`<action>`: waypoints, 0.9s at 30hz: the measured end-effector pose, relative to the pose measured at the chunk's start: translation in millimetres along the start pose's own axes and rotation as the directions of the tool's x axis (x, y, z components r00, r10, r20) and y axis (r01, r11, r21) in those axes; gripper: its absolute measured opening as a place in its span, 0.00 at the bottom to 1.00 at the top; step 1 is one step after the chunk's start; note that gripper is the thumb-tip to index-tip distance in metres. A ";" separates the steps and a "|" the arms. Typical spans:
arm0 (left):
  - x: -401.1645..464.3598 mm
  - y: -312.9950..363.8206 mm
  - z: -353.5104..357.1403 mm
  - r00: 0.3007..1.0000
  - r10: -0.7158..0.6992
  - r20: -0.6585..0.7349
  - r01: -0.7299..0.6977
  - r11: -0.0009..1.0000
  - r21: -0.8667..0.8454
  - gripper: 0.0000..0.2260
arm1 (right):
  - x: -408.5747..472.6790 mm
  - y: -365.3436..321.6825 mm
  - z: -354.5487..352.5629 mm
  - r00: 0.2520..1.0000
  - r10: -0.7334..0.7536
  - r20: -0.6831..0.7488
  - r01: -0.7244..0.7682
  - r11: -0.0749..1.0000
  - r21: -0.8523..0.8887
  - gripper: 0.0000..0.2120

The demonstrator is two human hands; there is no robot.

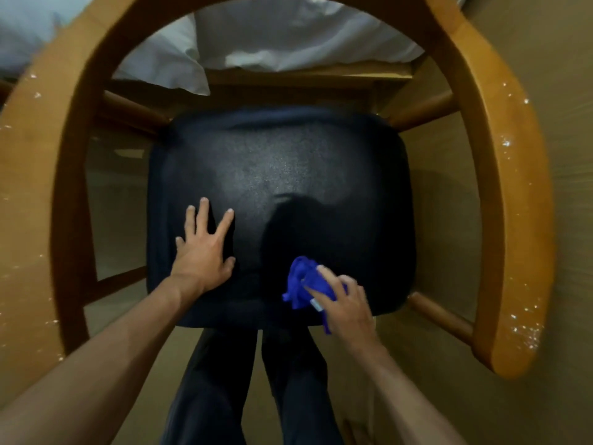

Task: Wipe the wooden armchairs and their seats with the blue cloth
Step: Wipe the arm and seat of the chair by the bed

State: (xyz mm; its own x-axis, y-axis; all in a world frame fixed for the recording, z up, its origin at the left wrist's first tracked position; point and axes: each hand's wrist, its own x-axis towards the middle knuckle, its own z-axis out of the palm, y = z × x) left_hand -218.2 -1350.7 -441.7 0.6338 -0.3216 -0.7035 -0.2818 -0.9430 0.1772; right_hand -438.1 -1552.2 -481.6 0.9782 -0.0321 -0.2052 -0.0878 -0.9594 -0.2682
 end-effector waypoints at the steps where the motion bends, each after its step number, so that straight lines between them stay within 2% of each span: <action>1: -5.0 -1.1 3.2 1.000 0.006 0.006 -0.006 1.000 -0.008 0.39 | -1.7 20.0 -7.8 0.996 0.086 -0.029 -0.086 0.996 -0.015 0.28; 3: -13.1 -4.4 8.6 1.000 0.013 0.014 -0.012 1.000 -0.023 0.38 | -2.2 49.5 -21.8 0.923 0.369 -0.112 -0.365 0.929 0.058 0.29; 6: -17.5 -8.1 11.1 0.999 0.027 0.021 -0.026 0.999 -0.041 0.37 | 13.4 62.3 -31.8 0.657 0.743 -0.132 -0.710 0.668 0.225 0.24; 9: -12.4 -12.7 7.0 0.998 0.046 0.038 -0.043 0.996 -0.078 0.38 | 28.6 51.1 -25.5 0.383 0.920 -0.079 -0.852 0.385 0.355 0.25; 11: -9.8 -17.1 4.1 0.996 0.068 0.050 -0.063 0.993 -0.096 0.38 | 27.0 29.7 -15.2 0.297 0.952 -0.077 -0.862 0.302 0.407 0.25; 12: -9.7 -18.8 3.2 0.995 0.083 0.053 -0.077 0.992 -0.104 0.37 | 24.1 14.1 -8.5 0.300 0.950 -0.084 -0.858 0.307 0.411 0.24; 13: -9.9 -20.2 2.9 0.994 0.095 0.054 -0.089 0.990 -0.109 0.37 | 21.2 -5.7 -1.2 0.349 0.931 -0.105 -0.839 0.361 0.408 0.24; 16: -10.8 -24.0 0.7 0.991 0.123 0.054 -0.117 0.988 -0.103 0.35 | 19.2 -77.5 26.1 0.579 0.789 -0.209 -0.701 0.611 0.366 0.21; 18: -11.3 -27.3 -0.8 0.989 0.142 0.046 -0.136 0.984 -0.112 0.33 | 24.6 -128.9 40.8 0.683 0.694 -0.229 -0.611 0.714 0.342 0.19; 20: -11.5 -29.9 -2.0 0.988 0.155 0.026 -0.150 0.981 -0.122 0.32 | 37.5 -173.1 45.7 0.778 0.592 -0.211 -0.496 0.785 0.370 0.21; 22: -11.5 -32.0 -0.3 0.986 0.163 0.035 -0.157 0.978 -0.140 0.32 | 48.0 -212.3 50.9 0.872 0.448 -0.196 -0.357 0.857 0.372 0.30; 23: -11.1 -32.3 2.2 0.985 0.167 0.034 -0.161 0.977 -0.139 0.32 | 52.8 -227.8 53.1 0.913 0.355 -0.202 -0.270 0.895 0.354 0.30; 25: -9.7 -33.2 7.2 0.982 0.186 0.010 -0.184 0.977 -0.110 0.32 | 60.7 -247.1 56.2 0.973 0.143 -0.183 -0.086 0.953 0.292 0.20; 26: -8.5 -34.4 8.8 0.980 0.198 -0.002 -0.198 0.975 -0.099 0.32 | 61.8 -247.7 61.7 0.993 0.042 -0.113 -0.016 0.975 0.224 0.15; 27: -7.3 -35.5 10.0 0.978 0.207 -0.015 -0.207 0.974 -0.096 0.31 | 61.3 -241.7 69.2 0.997 -0.044 -0.069 0.056 0.983 0.172 0.16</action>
State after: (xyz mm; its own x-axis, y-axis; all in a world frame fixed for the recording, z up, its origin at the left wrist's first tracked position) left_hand -220.1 -1314.0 -449.7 0.5730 -0.5108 -0.6410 -0.3366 -0.8597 0.3842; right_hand -369.9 -1302.9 -494.5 0.9918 -0.0088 -0.1273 -0.0641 -0.8969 -0.4376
